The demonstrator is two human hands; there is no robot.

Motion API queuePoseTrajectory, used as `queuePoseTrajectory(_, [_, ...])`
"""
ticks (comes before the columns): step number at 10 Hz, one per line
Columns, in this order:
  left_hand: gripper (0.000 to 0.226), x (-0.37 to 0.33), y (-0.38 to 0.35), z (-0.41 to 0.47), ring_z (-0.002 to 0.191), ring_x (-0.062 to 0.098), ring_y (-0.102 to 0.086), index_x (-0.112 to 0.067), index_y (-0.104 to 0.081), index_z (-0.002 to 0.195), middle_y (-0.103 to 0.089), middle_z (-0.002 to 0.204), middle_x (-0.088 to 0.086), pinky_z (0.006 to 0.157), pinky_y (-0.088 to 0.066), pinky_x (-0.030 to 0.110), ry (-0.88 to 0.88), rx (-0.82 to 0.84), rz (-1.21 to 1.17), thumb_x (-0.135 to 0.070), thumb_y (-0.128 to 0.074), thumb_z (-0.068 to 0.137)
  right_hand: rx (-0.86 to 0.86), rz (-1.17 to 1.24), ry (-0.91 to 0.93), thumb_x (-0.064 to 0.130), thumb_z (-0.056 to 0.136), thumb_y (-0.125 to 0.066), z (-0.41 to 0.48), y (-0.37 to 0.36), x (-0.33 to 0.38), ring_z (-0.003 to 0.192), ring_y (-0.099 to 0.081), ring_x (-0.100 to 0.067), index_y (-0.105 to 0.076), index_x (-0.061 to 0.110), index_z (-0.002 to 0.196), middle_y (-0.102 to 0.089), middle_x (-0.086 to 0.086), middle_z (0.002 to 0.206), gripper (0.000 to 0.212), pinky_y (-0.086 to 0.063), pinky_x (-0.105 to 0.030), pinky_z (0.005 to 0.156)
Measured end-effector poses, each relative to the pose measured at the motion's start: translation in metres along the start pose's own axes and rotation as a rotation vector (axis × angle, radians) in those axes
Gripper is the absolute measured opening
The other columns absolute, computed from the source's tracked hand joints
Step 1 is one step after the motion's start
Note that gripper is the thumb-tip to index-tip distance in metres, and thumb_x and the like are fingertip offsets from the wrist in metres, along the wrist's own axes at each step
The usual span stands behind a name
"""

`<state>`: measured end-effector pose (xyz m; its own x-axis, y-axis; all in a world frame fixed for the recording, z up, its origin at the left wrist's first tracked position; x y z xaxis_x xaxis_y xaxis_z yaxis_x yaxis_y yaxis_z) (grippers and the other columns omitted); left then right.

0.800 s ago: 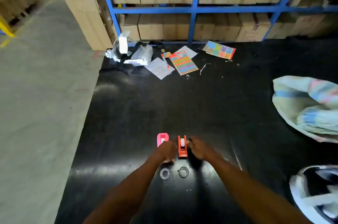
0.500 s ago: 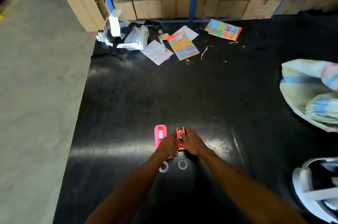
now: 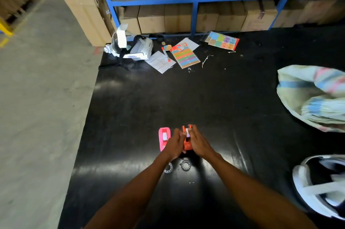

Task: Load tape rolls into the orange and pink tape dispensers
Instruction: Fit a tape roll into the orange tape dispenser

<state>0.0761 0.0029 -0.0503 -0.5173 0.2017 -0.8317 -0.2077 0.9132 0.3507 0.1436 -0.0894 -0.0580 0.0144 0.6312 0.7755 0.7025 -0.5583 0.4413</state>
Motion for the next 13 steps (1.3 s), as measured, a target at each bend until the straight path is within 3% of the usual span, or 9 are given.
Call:
queuePoseTrajectory(2, [0.034,-0.015,0.000,-0.025,0.057,0.008,-0.055,-0.006,-0.040,0.100,-0.056,0.074,0.007,0.057,-0.046,0.016,-0.090,-0.061,-0.046,-0.039,-0.035,0.103,-0.033,0.024,0.067,0.056,0.103,-0.031,-0.032,0.014,0.025,0.080,-0.068,-0.019,-0.047,0.028,0.111,-0.069,-0.002,0.097,0.033,-0.057,-0.038,0.076])
queuePoseTrajectory(3, [0.034,-0.023,0.009,-0.037,0.075,0.004,-0.050,0.002,-0.043,0.108,-0.048,0.092,0.006,0.065,-0.042,0.005,-0.140,-0.153,-0.043,-0.030,-0.032,0.105,-0.063,0.041,0.096,0.054,0.103,-0.033,-0.046,0.017,0.039,0.093,-0.067,-0.024,-0.048,0.024,0.111,-0.066,-0.003,0.105,0.034,-0.057,-0.045,0.084])
queuePoseTrajectory(6, [0.019,-0.039,0.010,-0.043,0.067,0.008,-0.050,-0.014,-0.036,0.095,-0.044,0.092,0.011,0.048,-0.043,0.012,-0.186,-0.169,-0.093,-0.030,-0.034,0.105,-0.078,0.022,0.134,0.052,0.103,-0.034,-0.059,0.026,0.054,0.089,-0.067,-0.030,-0.039,0.025,0.110,-0.066,-0.012,0.106,0.029,-0.056,-0.049,0.086])
queuePoseTrajectory(8, [0.024,-0.057,-0.011,-0.033,0.085,0.013,-0.057,-0.019,-0.029,0.092,-0.052,0.095,0.002,0.079,-0.054,0.041,-0.184,-0.127,-0.108,-0.041,-0.034,0.101,-0.114,0.006,0.109,0.057,0.102,-0.030,-0.053,0.050,0.048,0.087,-0.069,-0.030,-0.035,0.026,0.109,-0.065,-0.013,0.107,0.032,-0.060,-0.056,0.077])
queuePoseTrajectory(9, [0.030,-0.048,-0.006,-0.029,0.067,0.014,-0.050,-0.015,-0.039,0.090,-0.052,0.074,0.000,0.058,-0.050,0.028,-0.101,-0.219,-0.195,-0.037,-0.026,0.104,-0.148,0.053,0.088,0.052,0.104,-0.030,-0.052,0.066,0.036,0.075,-0.068,-0.027,-0.036,0.022,0.107,-0.062,-0.010,0.099,0.031,-0.060,-0.053,0.073])
queuePoseTrajectory(10, [0.031,-0.017,0.017,-0.017,0.067,0.021,-0.053,-0.004,-0.049,0.101,-0.058,0.082,0.014,0.053,-0.042,0.027,0.057,-0.281,-0.346,-0.026,-0.028,0.104,-0.209,0.131,0.017,0.043,0.106,-0.033,-0.046,0.103,0.006,0.056,-0.059,-0.020,-0.038,0.016,0.103,-0.053,-0.005,0.085,0.028,-0.056,-0.040,0.056])
queuePoseTrajectory(11, [0.044,-0.024,0.011,-0.016,0.107,0.011,-0.058,-0.004,-0.036,0.144,-0.052,0.138,0.010,0.080,-0.047,0.023,-0.073,-0.207,0.716,-0.021,-0.029,0.104,-0.211,0.153,0.011,0.043,0.107,-0.032,-0.037,0.115,-0.003,0.056,-0.057,-0.020,-0.039,0.018,0.100,-0.052,-0.006,0.087,0.026,-0.053,-0.032,0.050])
queuePoseTrajectory(12, [0.028,0.013,0.014,0.011,0.073,-0.007,-0.053,-0.044,-0.048,0.121,-0.067,0.111,-0.016,0.060,-0.044,0.010,0.199,-0.283,-0.023,-0.049,-0.041,0.094,-0.180,0.156,0.032,0.043,0.107,-0.033,-0.022,0.106,-0.001,0.051,-0.058,-0.021,-0.040,0.017,0.101,-0.053,-0.009,0.088,0.027,-0.051,-0.033,0.047])
queuePoseTrajectory(13, [0.041,-0.015,-0.009,-0.006,0.105,0.040,-0.063,-0.008,-0.040,0.126,-0.057,0.123,0.018,0.086,-0.053,0.047,0.111,-0.243,0.453,-0.037,-0.045,0.097,-0.144,0.187,0.029,0.042,0.106,-0.034,-0.018,0.091,0.000,0.046,-0.058,-0.021,-0.043,0.017,0.101,-0.054,-0.008,0.084,0.027,-0.052,-0.039,0.049])
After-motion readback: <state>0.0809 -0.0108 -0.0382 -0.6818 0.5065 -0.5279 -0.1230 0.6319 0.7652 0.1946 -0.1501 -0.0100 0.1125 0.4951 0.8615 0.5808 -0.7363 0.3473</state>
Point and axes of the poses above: each hand's wrist, its own z-axis towards the middle knuckle, its own y-axis out of the back of the hand, x = y × z, the point moved 9 cm from there along z, towards the middle knuckle
